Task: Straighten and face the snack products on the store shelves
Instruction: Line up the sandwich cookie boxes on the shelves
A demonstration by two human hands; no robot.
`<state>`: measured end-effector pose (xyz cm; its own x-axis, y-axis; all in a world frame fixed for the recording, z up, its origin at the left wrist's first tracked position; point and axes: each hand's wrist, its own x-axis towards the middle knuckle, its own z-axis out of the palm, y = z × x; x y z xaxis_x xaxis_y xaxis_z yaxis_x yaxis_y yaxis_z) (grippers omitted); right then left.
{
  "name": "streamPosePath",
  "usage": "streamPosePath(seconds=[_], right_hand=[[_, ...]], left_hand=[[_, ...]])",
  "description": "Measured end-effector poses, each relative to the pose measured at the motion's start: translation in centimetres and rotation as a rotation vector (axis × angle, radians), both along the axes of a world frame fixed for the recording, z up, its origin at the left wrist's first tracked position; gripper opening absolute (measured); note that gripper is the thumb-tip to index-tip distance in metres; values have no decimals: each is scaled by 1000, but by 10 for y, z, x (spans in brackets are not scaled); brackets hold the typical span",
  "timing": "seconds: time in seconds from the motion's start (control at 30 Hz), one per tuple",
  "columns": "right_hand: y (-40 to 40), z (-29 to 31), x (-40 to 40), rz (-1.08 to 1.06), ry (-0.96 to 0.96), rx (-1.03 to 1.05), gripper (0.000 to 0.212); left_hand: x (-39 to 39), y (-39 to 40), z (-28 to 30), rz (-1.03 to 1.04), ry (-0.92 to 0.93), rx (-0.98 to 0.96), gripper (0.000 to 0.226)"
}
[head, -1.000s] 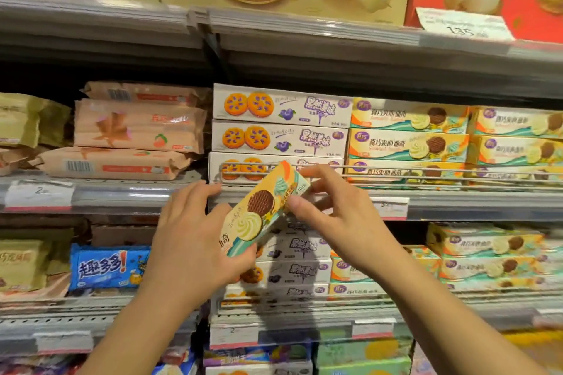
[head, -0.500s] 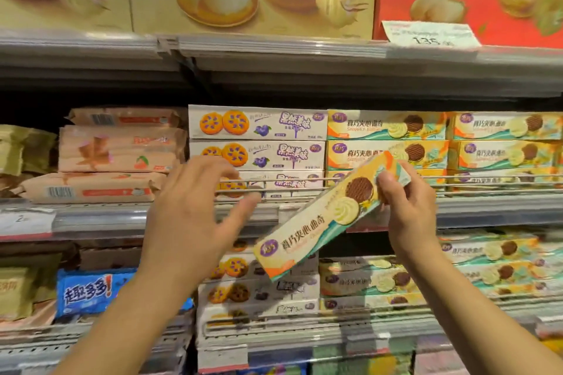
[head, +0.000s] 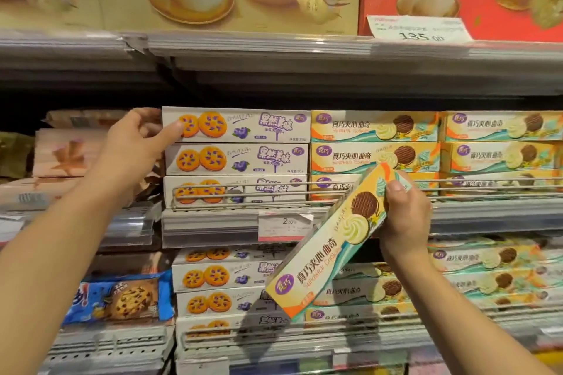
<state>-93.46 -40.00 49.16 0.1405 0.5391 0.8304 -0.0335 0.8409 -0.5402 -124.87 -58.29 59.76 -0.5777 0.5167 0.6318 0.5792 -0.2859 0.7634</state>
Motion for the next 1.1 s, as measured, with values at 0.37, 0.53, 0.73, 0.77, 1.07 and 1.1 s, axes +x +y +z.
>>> streamPosePath(seconds=[0.37, 0.53, 0.73, 0.77, 1.07, 1.1], right_hand=[[-3, 0, 0, 1, -10, 14, 35], [-7, 1, -1, -45, -24, 3, 32], [-5, 1, 0, -77, -52, 13, 29], [-5, 2, 0, -83, -54, 22, 30], [-25, -10, 11, -15, 39, -80, 27], [-28, -19, 15, 2, 92, -102, 28]], left_hand=[[-1, 7, -4, -45, -35, 26, 32], [-1, 8, -15, 25, 33, 17, 36], [-7, 6, -31, 130, 89, 5, 41], [-8, 7, -30, 133, 93, 0, 39], [17, -19, -51, 245, 181, 70, 40], [27, -28, -60, 245, 211, 129, 32]])
